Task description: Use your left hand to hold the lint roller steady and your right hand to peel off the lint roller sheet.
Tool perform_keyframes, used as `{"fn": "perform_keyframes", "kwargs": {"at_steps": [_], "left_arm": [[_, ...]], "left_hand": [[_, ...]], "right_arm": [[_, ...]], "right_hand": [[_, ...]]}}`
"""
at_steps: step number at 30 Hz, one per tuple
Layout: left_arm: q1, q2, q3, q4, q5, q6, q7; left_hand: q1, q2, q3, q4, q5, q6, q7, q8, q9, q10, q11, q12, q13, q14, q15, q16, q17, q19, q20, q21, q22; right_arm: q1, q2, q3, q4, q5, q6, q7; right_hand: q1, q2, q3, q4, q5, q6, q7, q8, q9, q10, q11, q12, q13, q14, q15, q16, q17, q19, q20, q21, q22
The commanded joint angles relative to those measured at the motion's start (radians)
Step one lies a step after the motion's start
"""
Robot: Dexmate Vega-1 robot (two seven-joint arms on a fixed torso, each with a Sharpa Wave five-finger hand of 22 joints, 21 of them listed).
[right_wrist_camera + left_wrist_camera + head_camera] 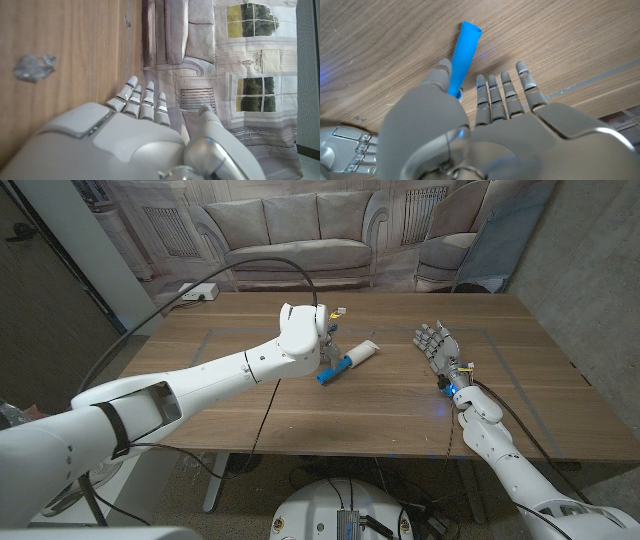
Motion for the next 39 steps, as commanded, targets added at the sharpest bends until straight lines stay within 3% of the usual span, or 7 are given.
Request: {"fn": "perform_keyframes", "kwargs": {"at_steps": [1,3,11,16,20,29,39], "left_arm": [[0.058,-0.078,-0.029,0.075,0.219,-0.065,-0.122],[0.077,-0.088,-0.05,0.077,0.242,-0.1,-0.129],[0.178,-0.164,-0.059,0.122,0.639,-0.206,-0.18],[0.266,-0.226,-0.143,0.146,0.791,-0.322,-0.189],[0.324,-0.281,-0.222,0.166,0.884,-0.397,-0.196],[0.438,-0.375,-0.369,0.178,0.965,-0.496,-0.133],[0.499,-0.433,-0.448,0.234,0.992,-0.542,-0.014]], "left_hand": [[-0.01,0.007,-0.004,0.007,-0.002,0.011,0.004,0.004,0.005,0.01,0.0,0.007,0.004,0.015,0.0,0.008,0.006,0.017,0.002,0.01,0.0],[-0.008,0.007,-0.004,0.006,-0.002,0.014,0.006,0.006,0.006,0.013,0.001,0.011,0.004,0.021,-0.001,0.009,0.006,0.024,0.002,0.01,0.0],[0.028,0.008,-0.003,-0.01,0.001,0.078,0.009,0.039,0.016,0.071,-0.019,0.053,0.014,0.092,-0.027,0.026,0.01,0.075,0.0,0.02,-0.001],[0.018,0.011,-0.012,0.001,-0.002,0.082,-0.004,0.047,0.023,0.085,-0.026,0.069,0.021,0.12,-0.039,0.033,0.015,0.121,-0.003,0.035,0.0],[0.004,0.007,-0.023,0.009,-0.005,0.038,-0.019,0.032,0.026,0.08,-0.024,0.078,0.028,0.119,-0.039,0.026,0.018,0.147,-0.001,0.04,-0.002],[-0.029,0.01,-0.039,0.031,-0.005,-0.042,-0.006,-0.005,0.022,0.042,-0.005,0.075,0.028,0.112,-0.021,0.009,0.019,0.164,-0.001,0.036,-0.005],[-0.025,-0.006,-0.046,0.023,-0.003,0.004,-0.003,0.01,0.023,0.075,-0.016,0.088,0.014,0.165,-0.036,0.001,-0.004,0.222,-0.004,0.051,-0.007]], "right_arm": [[-0.005,0.01,0.018,0.02,0.016,-0.003,0.025],[0.0,0.014,0.022,0.032,0.023,0.001,0.04],[0.016,0.034,0.037,0.089,0.04,0.019,0.083],[0.028,0.047,0.046,0.122,0.044,0.029,0.105],[0.036,0.051,0.052,0.14,0.047,0.029,0.122],[0.052,0.06,0.06,0.174,0.041,0.031,0.141],[0.061,0.062,0.063,0.185,0.031,0.039,0.141]], "right_hand": [[-0.013,-0.003,-0.002,0.002,-0.002,0.012,-0.003,0.01,0.002,0.019,0.005,0.011,0.001,0.018,0.001,0.008,0.002,0.013,0.002,-0.001,0.003],[-0.014,-0.004,-0.002,0.003,-0.002,0.013,-0.003,0.01,0.002,0.024,0.005,0.012,0.001,0.02,0.001,0.008,0.003,0.014,0.003,-0.002,0.003],[-0.024,-0.004,-0.005,0.008,-0.001,0.019,-0.006,0.01,0.002,0.043,0.006,0.018,0.001,0.036,0.001,0.012,0.003,0.019,0.006,-0.004,0.003],[-0.033,-0.004,-0.008,0.014,-0.001,0.028,-0.007,0.012,0.002,0.058,0.005,0.022,0.002,0.049,0.003,0.014,0.004,0.025,0.008,-0.005,0.003],[-0.04,-0.005,-0.01,0.018,-0.001,0.035,-0.008,0.014,0.002,0.071,0.007,0.025,0.002,0.055,0.003,0.015,0.004,0.031,0.009,-0.006,0.003],[-0.054,-0.006,-0.015,0.027,0.0,0.046,-0.009,0.015,0.002,0.091,0.005,0.03,0.002,0.079,0.001,0.02,0.005,0.041,0.012,-0.007,0.003],[-0.067,-0.008,-0.02,0.035,0.001,0.055,-0.009,0.016,0.002,0.106,0.003,0.034,0.003,0.096,-0.003,0.022,0.006,0.05,0.014,-0.008,0.004]]}}
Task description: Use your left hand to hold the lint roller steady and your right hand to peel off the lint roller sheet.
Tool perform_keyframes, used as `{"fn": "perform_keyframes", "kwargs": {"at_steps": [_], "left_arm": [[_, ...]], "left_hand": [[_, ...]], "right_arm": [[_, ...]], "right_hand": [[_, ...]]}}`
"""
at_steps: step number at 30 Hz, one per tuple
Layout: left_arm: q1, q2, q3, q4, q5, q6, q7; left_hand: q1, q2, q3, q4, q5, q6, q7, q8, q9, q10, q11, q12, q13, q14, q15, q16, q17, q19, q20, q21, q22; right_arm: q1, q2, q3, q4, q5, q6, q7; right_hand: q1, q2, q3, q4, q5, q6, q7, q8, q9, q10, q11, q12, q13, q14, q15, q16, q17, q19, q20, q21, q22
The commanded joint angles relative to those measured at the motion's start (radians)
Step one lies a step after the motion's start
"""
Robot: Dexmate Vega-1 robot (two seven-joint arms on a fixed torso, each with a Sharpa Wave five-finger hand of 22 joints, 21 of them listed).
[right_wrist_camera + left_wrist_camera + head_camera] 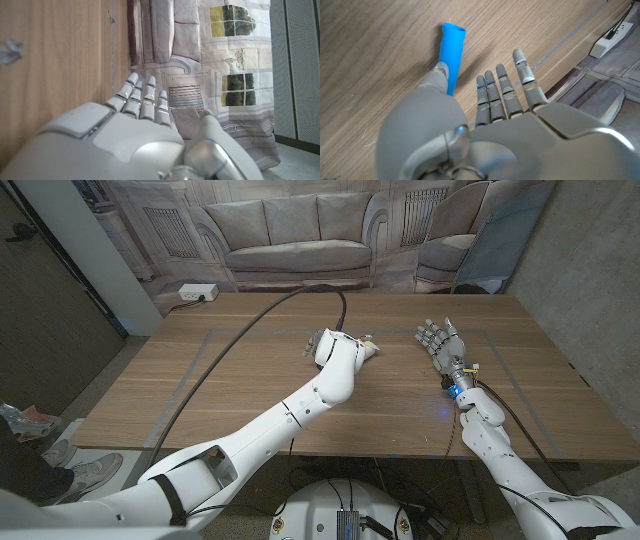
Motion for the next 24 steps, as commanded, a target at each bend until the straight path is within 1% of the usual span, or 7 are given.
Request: {"fn": "perform_keyframes", "kwargs": {"at_steps": [1,3,7,13,17,20,24], "left_arm": [[0.088,-0.087,-0.117,0.059,0.081,-0.093,0.107],[0.105,-0.089,-0.133,0.051,0.049,-0.096,0.159],[0.113,-0.095,-0.156,0.04,-0.026,-0.133,0.19],[0.108,-0.098,-0.139,0.054,-0.028,-0.139,0.241],[0.108,-0.099,-0.141,0.058,-0.036,-0.137,0.253],[0.105,-0.104,-0.149,0.061,-0.056,-0.141,0.235],[0.097,-0.116,-0.153,0.079,-0.069,-0.134,0.211]], "left_hand": [[0.006,-0.012,-0.006,-0.002,0.0,0.029,0.002,0.013,0.002,0.019,-0.007,0.011,-0.004,0.026,-0.003,-0.008,-0.006,0.024,-0.001,0.009,0.002],[0.006,-0.014,-0.007,-0.002,0.001,0.035,0.001,0.014,0.001,0.026,-0.009,0.014,-0.006,0.034,-0.006,-0.009,-0.008,0.033,-0.002,0.011,0.002],[0.005,-0.016,-0.008,-0.002,0.002,0.041,0.0,0.014,-0.001,0.035,-0.014,0.017,-0.01,0.042,-0.014,-0.013,-0.013,0.045,-0.001,0.013,0.001],[0.004,-0.013,-0.009,0.0,0.003,0.07,-0.006,0.021,-0.007,0.062,-0.023,0.026,-0.018,0.067,-0.022,-0.017,-0.023,0.048,0.002,0.009,-0.001],[0.019,0.005,0.002,-0.003,0.004,0.092,-0.009,0.025,-0.013,0.087,-0.033,0.035,-0.027,0.102,-0.038,-0.017,-0.032,0.067,-0.002,0.012,-0.001],[0.032,0.018,0.012,-0.006,0.001,0.048,-0.015,-0.002,-0.023,0.091,-0.032,0.035,-0.037,0.115,-0.041,-0.029,-0.043,0.09,-0.001,0.016,-0.002],[0.033,0.016,0.013,-0.008,0.0,-0.003,-0.01,-0.041,-0.042,0.034,-0.003,-0.001,-0.058,0.096,-0.028,-0.058,-0.063,0.12,-0.013,0.02,-0.005]], "right_arm": [[0.012,0.01,0.006,0.033,-0.009,0.002,0.011],[0.015,0.011,0.007,0.041,-0.011,0.005,0.011],[0.017,0.013,0.011,0.045,-0.01,0.011,0.014],[0.019,0.011,0.014,0.042,-0.015,0.017,0.006],[0.016,0.013,0.015,0.038,-0.014,0.013,0.002],[0.018,0.015,0.018,0.043,-0.01,0.014,0.004],[0.024,0.021,0.021,0.059,-0.008,0.022,0.009]], "right_hand": [[-0.014,-0.003,0.002,0.009,0.001,0.017,-0.001,0.006,0.002,0.012,0.0,0.006,0.003,0.014,0.0,0.01,0.006,0.01,0.001,-0.001,0.004],[-0.015,-0.004,0.001,0.009,0.001,0.017,0.0,0.006,0.002,0.014,0.001,0.006,0.003,0.015,0.0,0.01,0.006,0.011,0.001,-0.001,0.004],[-0.018,-0.005,0.0,0.011,0.002,0.021,0.001,0.007,0.002,0.017,0.001,0.007,0.003,0.019,-0.001,0.01,0.006,0.013,0.001,-0.002,0.004],[-0.021,-0.006,-0.001,0.012,0.003,0.023,0.001,0.006,0.002,0.02,0.0,0.007,0.003,0.021,-0.001,0.008,0.005,0.017,-0.001,-0.003,0.004],[-0.022,-0.007,-0.002,0.013,0.003,0.024,0.001,0.006,0.002,0.023,0.002,0.007,0.003,0.024,-0.001,0.008,0.005,0.017,0.0,-0.004,0.004],[-0.024,-0.008,-0.002,0.014,0.003,0.024,0.001,0.005,0.002,0.023,0.002,0.007,0.003,0.025,0.0,0.008,0.005,0.017,0.001,-0.005,0.004],[-0.026,-0.009,-0.003,0.015,0.004,0.025,0.001,0.005,0.002,0.025,0.001,0.007,0.003,0.025,0.0,0.007,0.005,0.019,-0.001,-0.005,0.004]]}}
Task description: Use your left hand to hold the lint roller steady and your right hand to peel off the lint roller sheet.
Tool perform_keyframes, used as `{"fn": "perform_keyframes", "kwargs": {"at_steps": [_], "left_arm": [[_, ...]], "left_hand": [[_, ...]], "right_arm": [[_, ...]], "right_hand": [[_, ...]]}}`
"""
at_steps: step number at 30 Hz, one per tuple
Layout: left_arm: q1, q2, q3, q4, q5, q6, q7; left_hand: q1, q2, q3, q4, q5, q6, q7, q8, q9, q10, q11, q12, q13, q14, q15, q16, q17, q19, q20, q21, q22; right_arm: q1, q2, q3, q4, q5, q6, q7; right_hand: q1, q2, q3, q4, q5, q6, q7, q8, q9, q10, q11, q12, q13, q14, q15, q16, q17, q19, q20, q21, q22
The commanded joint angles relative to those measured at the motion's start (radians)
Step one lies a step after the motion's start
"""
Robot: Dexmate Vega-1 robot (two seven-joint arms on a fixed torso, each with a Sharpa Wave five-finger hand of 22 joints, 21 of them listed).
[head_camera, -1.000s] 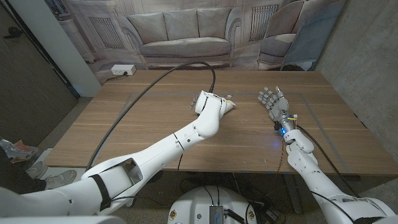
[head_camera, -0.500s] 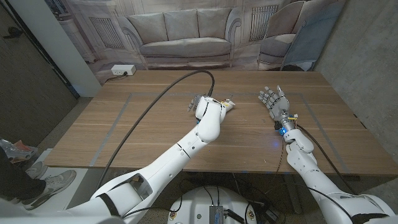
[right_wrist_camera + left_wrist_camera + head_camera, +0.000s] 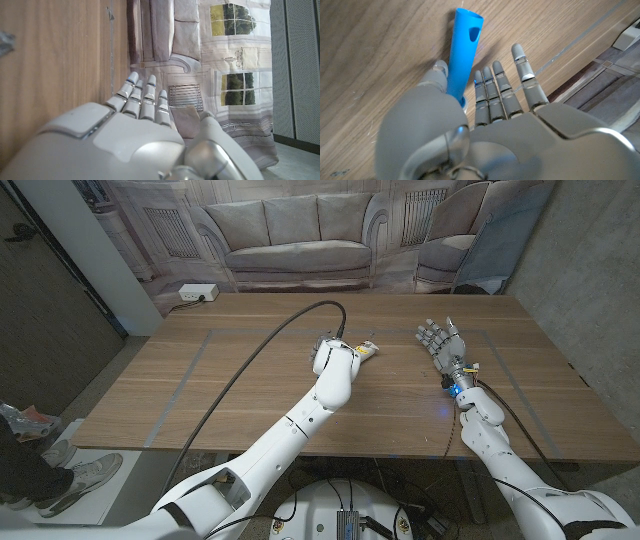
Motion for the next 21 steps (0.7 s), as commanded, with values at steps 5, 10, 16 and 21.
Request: {"fn": "perform_keyframes", "kwargs": {"at_steps": [5,10,16,21], "left_arm": [[-0.003,-0.037,-0.032,0.046,-0.085,0.01,0.002],[0.026,-0.037,-0.021,0.049,-0.099,0.057,0.09],[0.046,-0.02,-0.018,0.027,-0.144,0.06,0.169],[0.086,0.01,-0.038,-0.011,-0.264,0.029,0.301]], "left_hand": [[0.024,0.008,0.016,-0.009,0.009,-0.057,0.01,-0.05,-0.031,-0.033,0.039,-0.061,-0.045,0.029,0.01,-0.02,-0.044,0.112,-0.058,0.034,-0.005],[0.022,-0.007,0.014,-0.013,0.011,-0.072,0.006,-0.068,-0.045,-0.005,0.06,-0.091,-0.079,0.085,0.02,-0.018,-0.083,0.19,-0.099,0.049,-0.011],[0.062,0.043,0.06,-0.019,0.026,0.006,0.002,-0.055,-0.056,0.104,0.027,-0.12,-0.116,0.185,-0.032,-0.012,-0.129,0.27,-0.158,0.049,-0.017],[0.068,0.055,0.075,-0.018,0.025,0.042,-0.025,-0.048,-0.058,0.103,-0.013,-0.15,-0.118,0.147,-0.047,-0.039,-0.135,0.258,-0.168,0.029,-0.018]], "right_arm": [[0.007,0.013,0.01,0.022,0.0,0.014,-0.01],[0.007,0.013,0.012,0.022,0.001,0.011,-0.008],[0.015,0.013,0.01,0.036,-0.001,0.01,-0.001],[0.022,0.019,0.014,0.053,0.002,0.015,0.005]], "right_hand": [[-0.016,-0.001,-0.002,0.006,0.004,0.022,0.002,0.007,0.002,0.021,0.001,0.01,0.003,0.014,0.0,0.003,0.005,0.012,0.001,-0.003,0.004],[-0.02,-0.001,-0.003,0.009,0.005,0.028,0.003,0.008,0.002,0.027,0.002,0.011,0.003,0.019,-0.001,0.003,0.005,0.016,0.001,-0.004,0.004],[-0.024,-0.002,-0.004,0.012,0.006,0.034,0.005,0.009,0.002,0.03,-0.001,0.01,0.003,0.024,0.001,0.003,0.005,0.018,0.001,-0.005,0.004],[-0.026,-0.002,-0.004,0.013,0.007,0.04,0.007,0.01,0.002,0.034,0.0,0.011,0.003,0.026,0.003,0.002,0.005,0.02,0.001,-0.007,0.004]]}}
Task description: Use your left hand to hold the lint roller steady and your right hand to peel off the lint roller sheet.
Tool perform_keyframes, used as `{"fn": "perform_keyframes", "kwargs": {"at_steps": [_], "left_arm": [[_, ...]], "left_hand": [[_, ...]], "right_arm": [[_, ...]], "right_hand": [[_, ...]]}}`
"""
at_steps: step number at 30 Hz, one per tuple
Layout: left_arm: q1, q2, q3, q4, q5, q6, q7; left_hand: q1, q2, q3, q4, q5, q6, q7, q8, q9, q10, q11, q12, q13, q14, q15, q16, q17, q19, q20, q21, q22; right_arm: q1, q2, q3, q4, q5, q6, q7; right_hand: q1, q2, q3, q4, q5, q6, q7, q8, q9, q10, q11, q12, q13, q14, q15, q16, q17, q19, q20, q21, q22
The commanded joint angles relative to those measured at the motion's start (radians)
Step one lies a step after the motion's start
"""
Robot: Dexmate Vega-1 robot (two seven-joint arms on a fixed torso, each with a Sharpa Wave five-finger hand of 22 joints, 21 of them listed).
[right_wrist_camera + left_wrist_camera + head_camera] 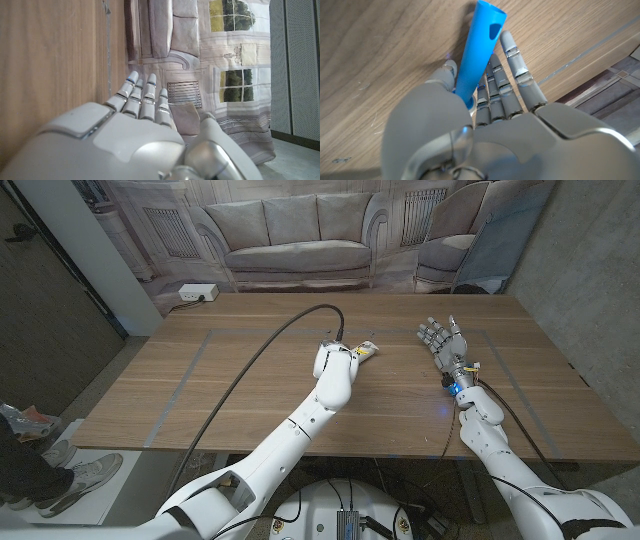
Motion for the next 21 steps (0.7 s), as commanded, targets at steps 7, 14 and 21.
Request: {"fn": "perform_keyframes", "kwargs": {"at_steps": [7,14,21], "left_arm": [[0.091,0.08,-0.027,-0.079,-0.322,-0.066,0.358],[0.058,0.084,0.015,-0.056,-0.288,0.002,0.299],[0.053,0.089,0.033,-0.045,-0.294,0.029,0.331]], "left_hand": [[0.049,0.046,0.052,-0.019,0.006,0.059,-0.037,0.015,-0.001,0.025,-0.061,-0.04,0.0,-0.019,-0.046,-0.022,-0.001,-0.031,-0.033,-0.038,0.001],[0.095,0.054,0.096,-0.032,0.001,0.14,-0.038,0.036,0.0,0.125,-0.088,-0.059,0.005,0.134,-0.102,0.008,-0.008,0.041,-0.101,-0.025,0.008],[0.17,0.059,0.172,-0.048,-0.007,0.263,-0.011,0.057,0.0,0.264,-0.1,-0.086,0.007,0.346,-0.181,0.026,-0.01,0.169,-0.178,0.029,0.012]], "right_arm": [[0.022,0.011,0.007,0.066,-0.001,0.006,0.011],[0.02,0.017,0.013,0.066,0.001,0.003,-0.001],[0.019,0.016,0.013,0.062,-0.005,-0.001,-0.014]], "right_hand": [[-0.012,0.001,0.002,0.01,0.008,0.024,0.001,0.009,0.002,0.019,0.002,0.009,0.004,0.021,0.001,0.002,0.005,0.011,-0.001,-0.005,0.004],[-0.013,0.002,0.003,0.011,0.009,0.033,0.003,0.011,0.002,0.025,0.002,0.01,0.004,0.028,0.003,0.002,0.004,0.013,-0.001,-0.006,0.004],[-0.015,0.004,0.004,0.014,0.01,0.045,0.007,0.013,0.002,0.036,0.004,0.012,0.004,0.035,0.004,0.002,0.004,0.02,-0.004,-0.007,0.004]]}}
